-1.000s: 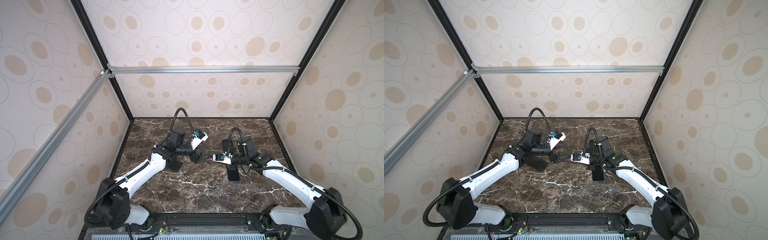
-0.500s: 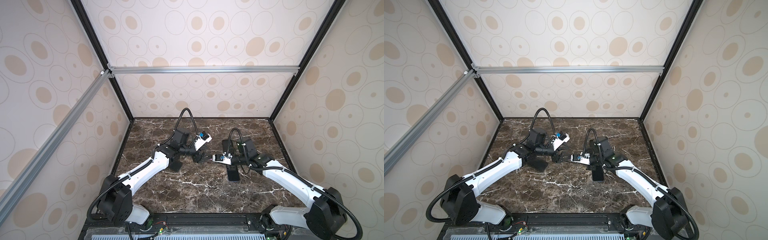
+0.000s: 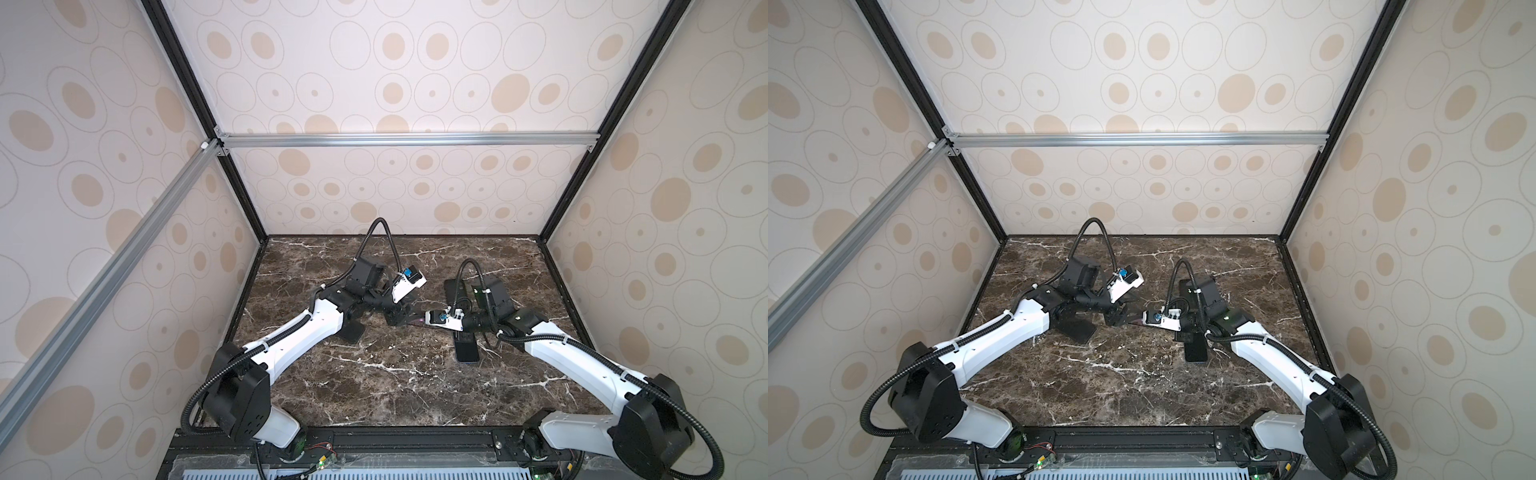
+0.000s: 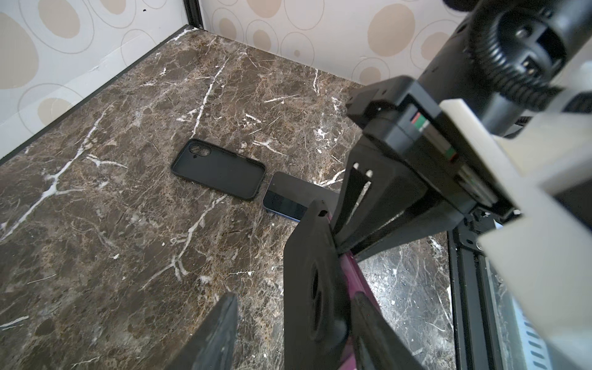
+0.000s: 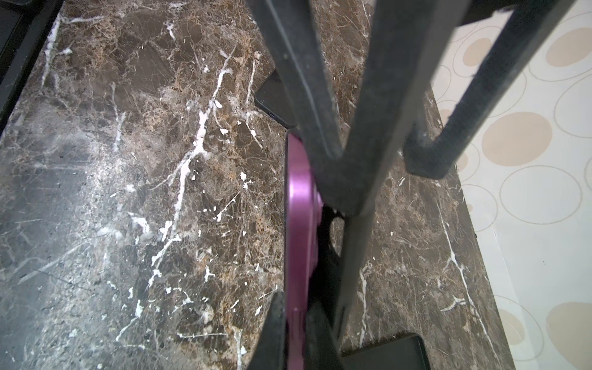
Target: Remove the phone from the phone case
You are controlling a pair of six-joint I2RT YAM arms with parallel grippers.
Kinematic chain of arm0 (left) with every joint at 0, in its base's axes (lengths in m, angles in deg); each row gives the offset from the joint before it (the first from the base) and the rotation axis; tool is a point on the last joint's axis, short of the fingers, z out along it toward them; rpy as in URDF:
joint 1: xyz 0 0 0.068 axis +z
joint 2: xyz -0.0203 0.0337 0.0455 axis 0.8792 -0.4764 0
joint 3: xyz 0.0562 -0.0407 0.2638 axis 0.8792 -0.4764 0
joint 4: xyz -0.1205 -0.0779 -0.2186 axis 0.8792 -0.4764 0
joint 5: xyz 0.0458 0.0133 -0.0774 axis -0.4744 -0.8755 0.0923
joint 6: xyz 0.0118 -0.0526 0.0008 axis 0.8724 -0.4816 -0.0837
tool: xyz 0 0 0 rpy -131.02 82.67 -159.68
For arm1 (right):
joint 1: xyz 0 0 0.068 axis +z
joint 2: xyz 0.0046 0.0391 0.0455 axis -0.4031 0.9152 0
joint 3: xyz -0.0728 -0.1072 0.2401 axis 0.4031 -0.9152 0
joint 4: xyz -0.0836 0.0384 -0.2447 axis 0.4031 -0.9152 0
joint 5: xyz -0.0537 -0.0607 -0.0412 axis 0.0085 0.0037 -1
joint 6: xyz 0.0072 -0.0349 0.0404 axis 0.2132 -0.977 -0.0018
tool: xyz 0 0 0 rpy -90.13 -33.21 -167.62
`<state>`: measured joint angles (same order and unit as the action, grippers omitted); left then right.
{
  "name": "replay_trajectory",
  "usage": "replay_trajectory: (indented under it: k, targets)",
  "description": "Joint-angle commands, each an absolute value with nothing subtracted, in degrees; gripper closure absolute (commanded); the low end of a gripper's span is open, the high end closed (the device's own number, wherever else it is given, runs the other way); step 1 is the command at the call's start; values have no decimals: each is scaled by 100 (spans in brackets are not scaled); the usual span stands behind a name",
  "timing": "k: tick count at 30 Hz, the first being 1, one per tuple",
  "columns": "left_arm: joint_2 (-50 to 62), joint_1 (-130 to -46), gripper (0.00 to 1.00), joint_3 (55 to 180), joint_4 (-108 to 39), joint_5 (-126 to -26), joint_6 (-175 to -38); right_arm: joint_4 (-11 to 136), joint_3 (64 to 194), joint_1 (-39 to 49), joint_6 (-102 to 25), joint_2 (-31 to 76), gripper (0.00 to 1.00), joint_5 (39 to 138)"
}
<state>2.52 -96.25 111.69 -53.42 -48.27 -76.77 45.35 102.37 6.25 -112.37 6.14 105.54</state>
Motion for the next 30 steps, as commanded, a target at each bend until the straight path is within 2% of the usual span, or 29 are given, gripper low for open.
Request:
replay_trajectory:
  k: [1, 12, 19, 21, 23, 24, 30]
  targets:
    - [44, -9649, 45, 11280, -5847, -5256, -7342, 5037, 10333, 712, -11395, 301, 100, 11021]
    - [-157, -9687, 52, 11486, -5889, -4984, -7295, 5055, 10357, 905, -11456, 427, 100, 11018]
    - [-95, -9702, 71, 11368, -6048, -4919, -7149, 5352, 10217, 905, -11314, 295, 100, 10730]
    - [-18, -9699, 80, 11287, -5957, -4910, -7172, 5356, 10194, 910, -11322, 279, 100, 10737]
    - [33, -9703, 96, 11245, -5898, -4901, -7192, 5353, 10179, 910, -11338, 271, 100, 10772]
    - [42, -9705, 100, 11245, -5890, -4924, -7198, 5353, 10170, 909, -11348, 267, 100, 10789]
    - [78, -9682, 100, 11280, -5826, -5263, -7243, 5186, 10101, 984, -11481, 182, 100, 10794]
